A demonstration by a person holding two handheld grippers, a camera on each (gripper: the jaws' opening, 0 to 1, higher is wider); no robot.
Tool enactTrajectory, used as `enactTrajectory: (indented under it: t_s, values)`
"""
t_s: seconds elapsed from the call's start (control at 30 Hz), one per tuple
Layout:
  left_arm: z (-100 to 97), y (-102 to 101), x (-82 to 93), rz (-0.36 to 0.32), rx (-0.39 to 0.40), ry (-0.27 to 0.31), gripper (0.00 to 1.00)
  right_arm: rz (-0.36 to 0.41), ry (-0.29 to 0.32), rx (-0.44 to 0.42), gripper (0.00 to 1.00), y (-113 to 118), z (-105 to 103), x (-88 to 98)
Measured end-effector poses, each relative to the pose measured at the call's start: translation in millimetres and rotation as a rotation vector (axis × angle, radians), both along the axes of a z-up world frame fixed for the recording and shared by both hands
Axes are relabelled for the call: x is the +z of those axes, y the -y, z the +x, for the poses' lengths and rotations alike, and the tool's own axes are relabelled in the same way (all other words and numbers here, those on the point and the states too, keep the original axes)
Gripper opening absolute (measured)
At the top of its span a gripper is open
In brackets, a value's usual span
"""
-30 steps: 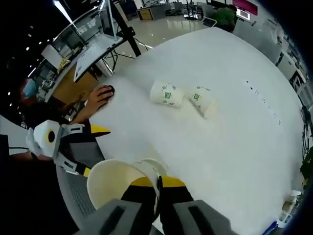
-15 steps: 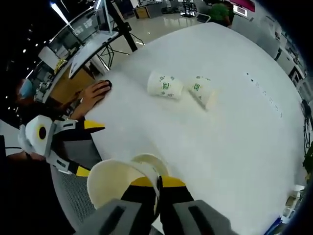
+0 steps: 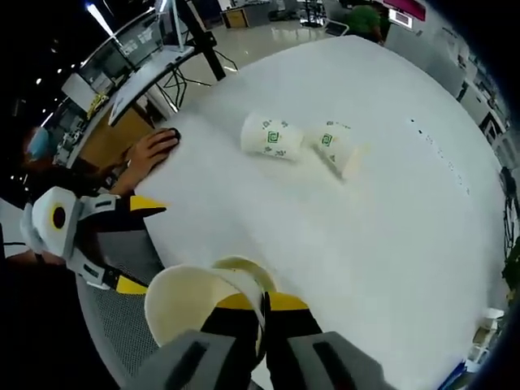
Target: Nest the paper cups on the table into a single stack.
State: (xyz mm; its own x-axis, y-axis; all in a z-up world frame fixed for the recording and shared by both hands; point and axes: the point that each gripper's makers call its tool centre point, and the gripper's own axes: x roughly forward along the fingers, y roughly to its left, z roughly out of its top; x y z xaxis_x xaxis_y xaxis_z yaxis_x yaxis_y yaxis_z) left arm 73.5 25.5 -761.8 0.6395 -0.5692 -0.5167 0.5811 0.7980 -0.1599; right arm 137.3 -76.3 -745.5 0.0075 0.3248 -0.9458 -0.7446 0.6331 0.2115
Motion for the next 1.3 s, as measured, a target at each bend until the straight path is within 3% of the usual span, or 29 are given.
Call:
enactTrajectory:
  t_s: [0.73,1.3]
  values:
    - [0.0,-1,-0.2,0.001,0.004,-0.004,0.61,-0.016,-0.001,0.009,0.01,4,1,-15.8]
    - [0.6,-1,-1.9,0.003,0.002,-0.006,0.61,0.01,0.022,-0.009,0.09,6,3,-5.3]
